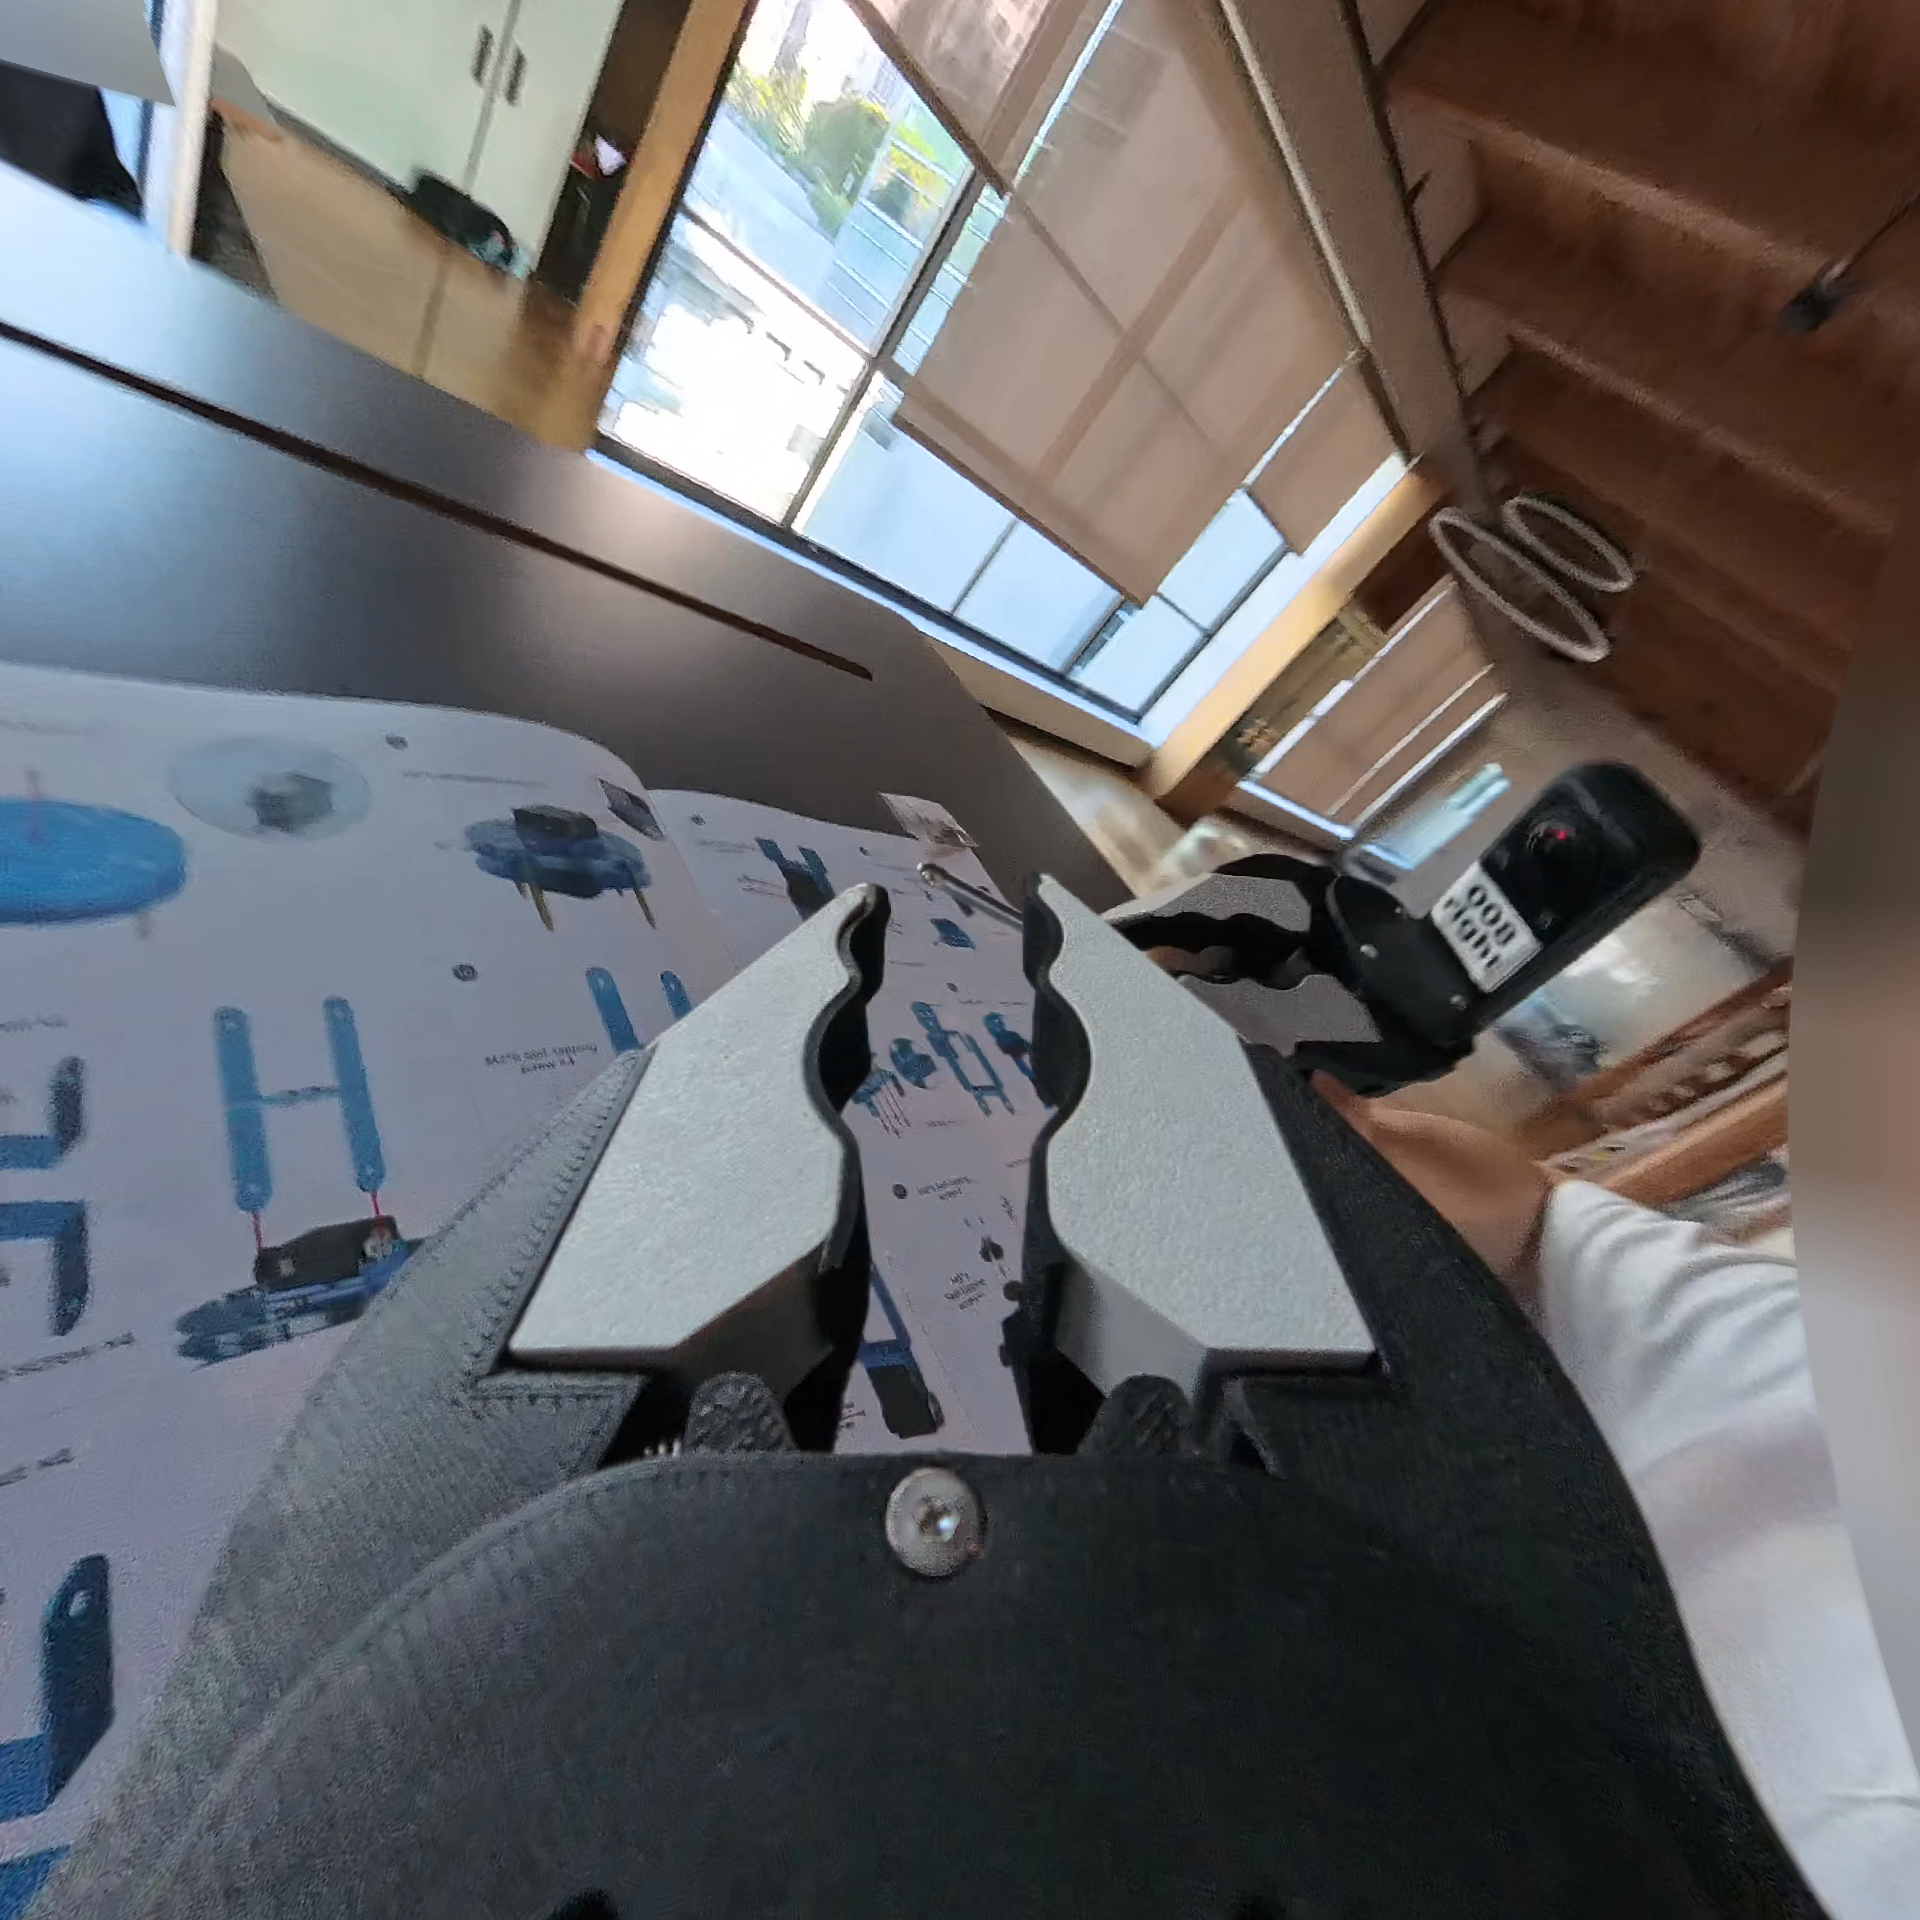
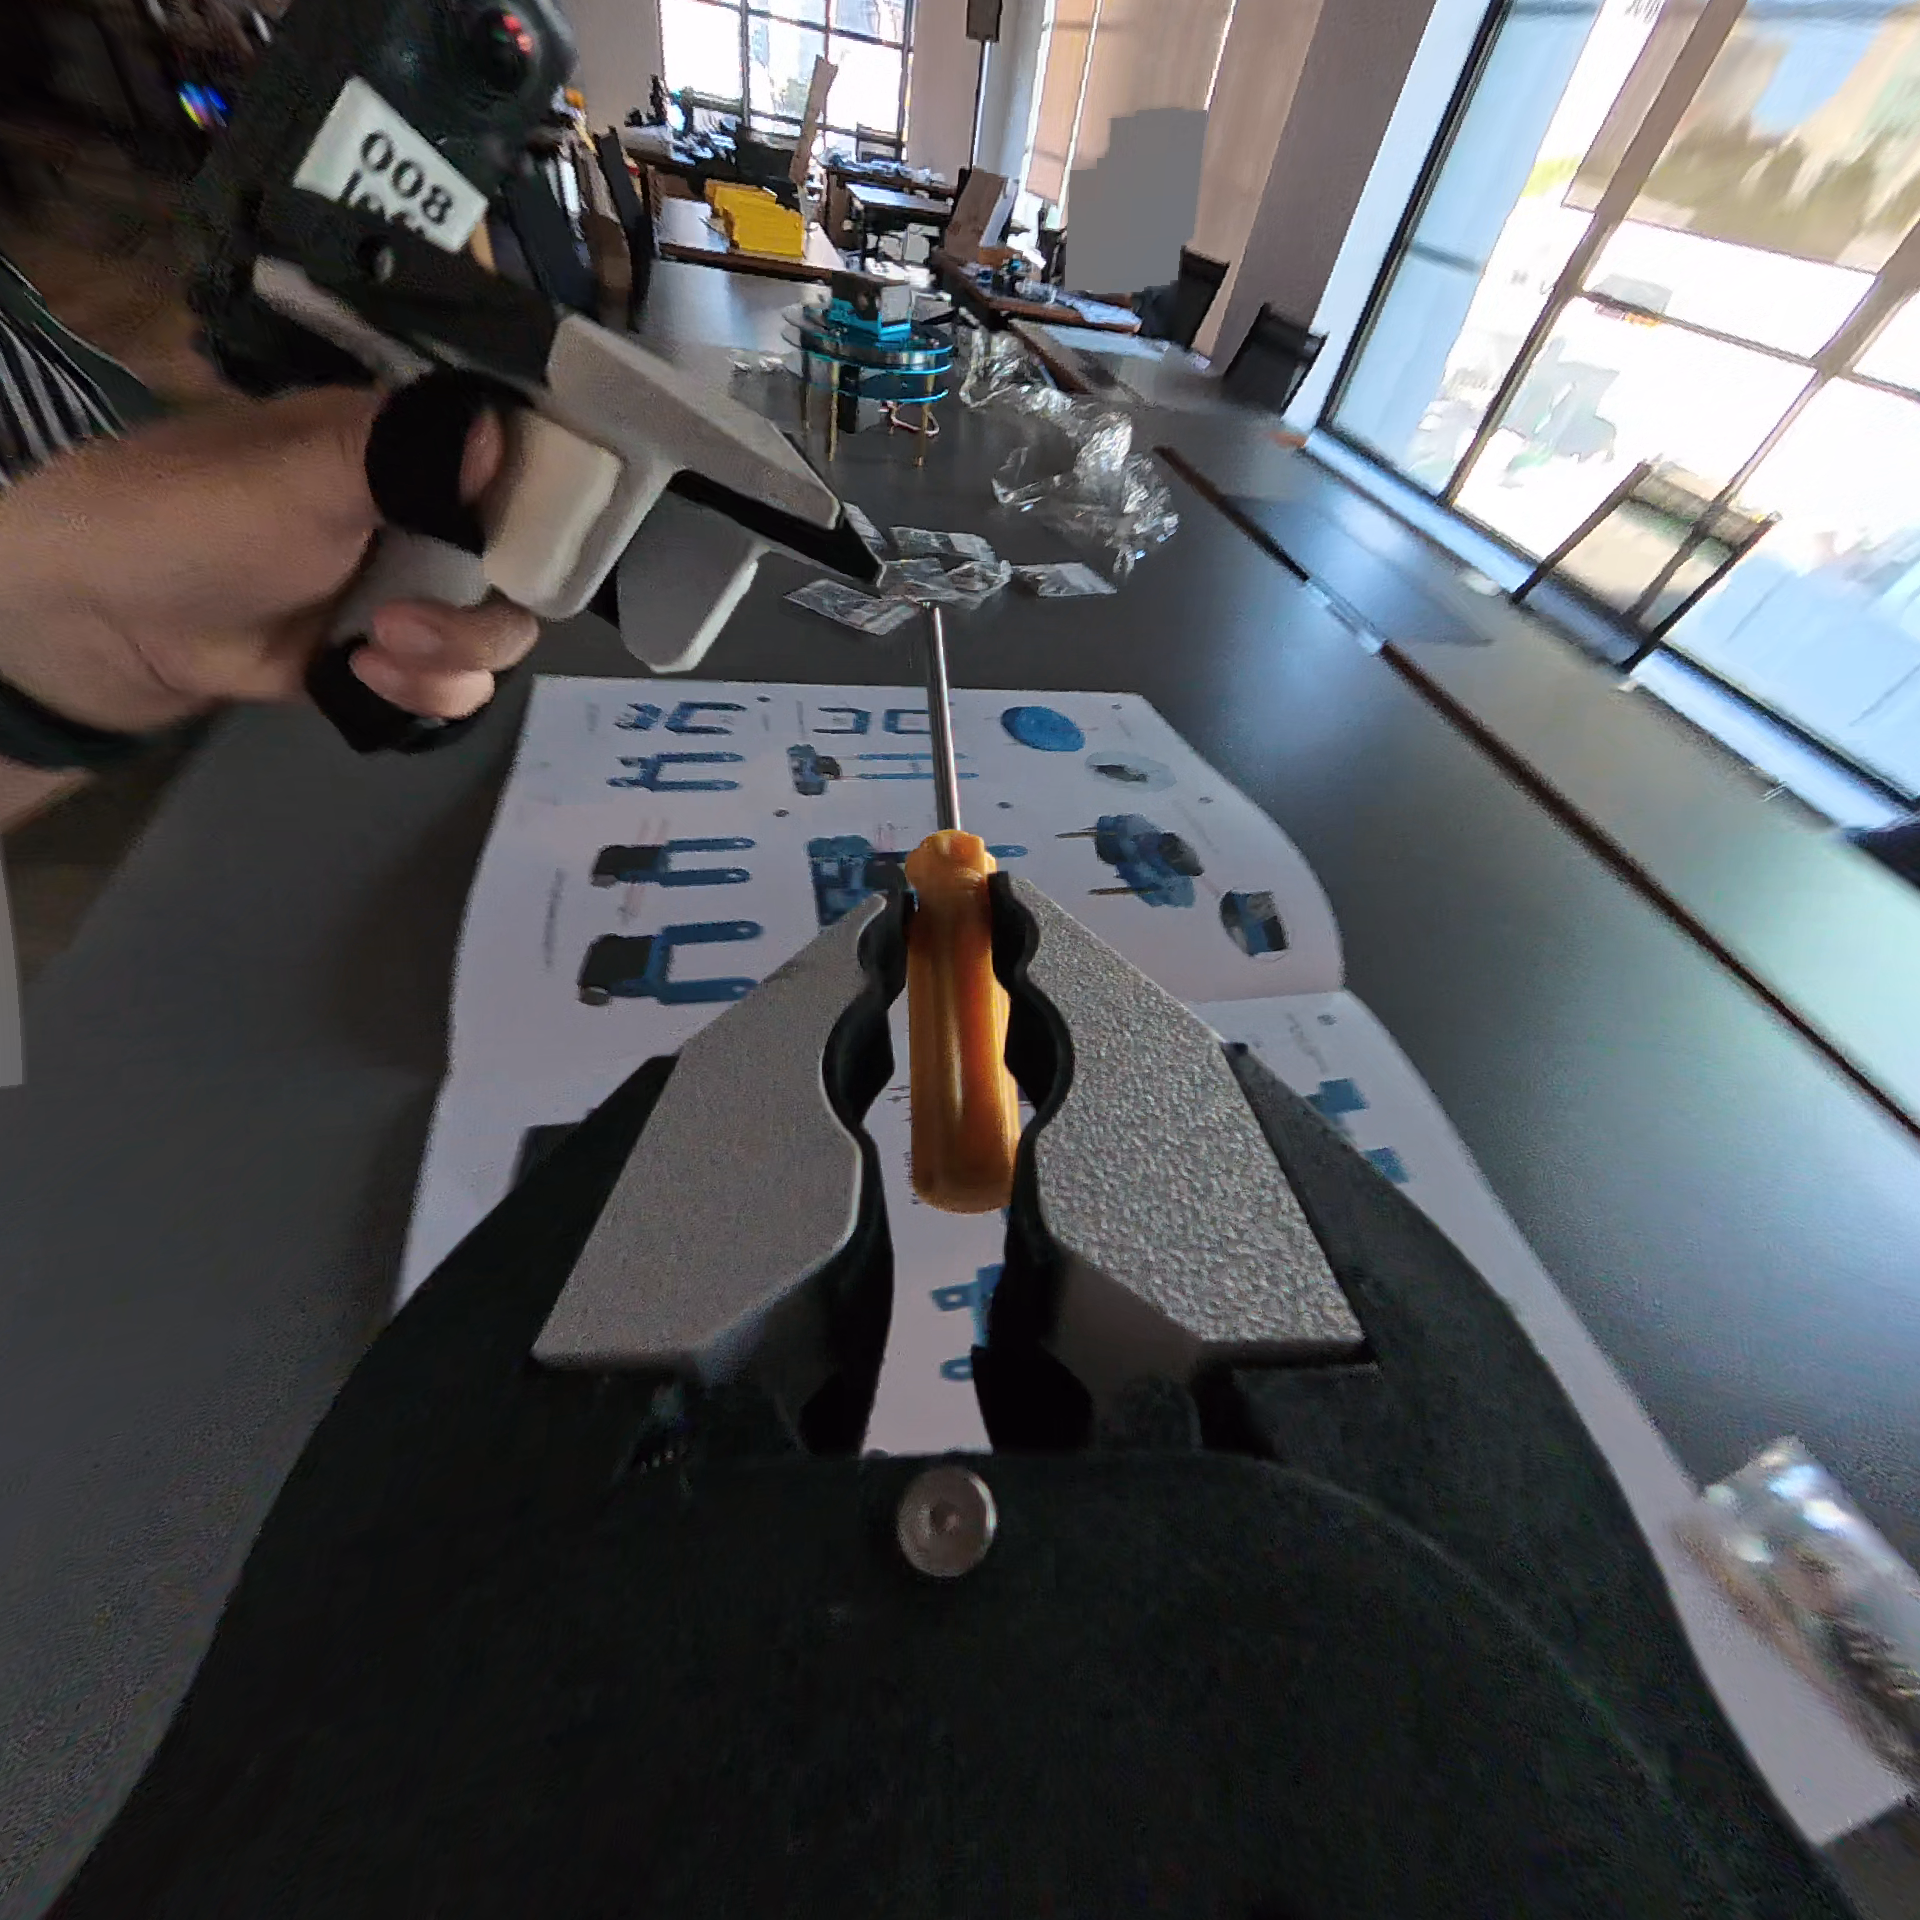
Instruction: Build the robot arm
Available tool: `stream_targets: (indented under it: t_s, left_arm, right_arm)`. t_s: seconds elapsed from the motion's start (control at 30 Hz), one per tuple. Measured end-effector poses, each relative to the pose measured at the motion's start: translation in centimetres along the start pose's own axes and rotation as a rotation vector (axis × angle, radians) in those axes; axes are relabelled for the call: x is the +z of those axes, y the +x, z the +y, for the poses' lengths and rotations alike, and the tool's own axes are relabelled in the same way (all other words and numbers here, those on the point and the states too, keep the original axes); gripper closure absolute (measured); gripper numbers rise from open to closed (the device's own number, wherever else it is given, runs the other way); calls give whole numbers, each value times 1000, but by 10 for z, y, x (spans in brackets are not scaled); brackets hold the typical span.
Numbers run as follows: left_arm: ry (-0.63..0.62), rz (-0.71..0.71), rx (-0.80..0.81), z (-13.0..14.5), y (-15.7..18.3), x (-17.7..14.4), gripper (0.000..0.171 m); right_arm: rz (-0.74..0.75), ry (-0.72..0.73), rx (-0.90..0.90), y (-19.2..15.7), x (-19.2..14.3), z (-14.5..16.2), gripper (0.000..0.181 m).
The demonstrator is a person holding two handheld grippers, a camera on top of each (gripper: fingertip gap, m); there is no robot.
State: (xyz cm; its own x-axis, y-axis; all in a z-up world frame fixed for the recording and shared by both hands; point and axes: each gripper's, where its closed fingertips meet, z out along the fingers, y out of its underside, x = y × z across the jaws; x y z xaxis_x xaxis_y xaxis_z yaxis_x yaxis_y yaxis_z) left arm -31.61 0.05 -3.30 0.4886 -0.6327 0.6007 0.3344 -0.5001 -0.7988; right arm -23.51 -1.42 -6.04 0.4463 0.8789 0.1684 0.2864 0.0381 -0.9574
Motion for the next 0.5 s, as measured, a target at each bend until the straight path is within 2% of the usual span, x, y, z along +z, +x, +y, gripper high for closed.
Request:
stream_targets:
  t_s: [0.13,0.23,0.37,0.5]
  left_arm:
    - [-25,69,-106,8,-11,2,149]
    - [-16,115,-112,13,-12,2,149]
    - [-1,188,-110,11,-6,0,146]
    - [23,152,-49,8,-9,-2,150]
  right_arm:
    - [59,32,-165,1,2,1,168]
    - [88,41,-256,1,3,4,168]
    - [95,44,-287,1,6,5,168]
    - [90,59,-293,0,6,3,168]
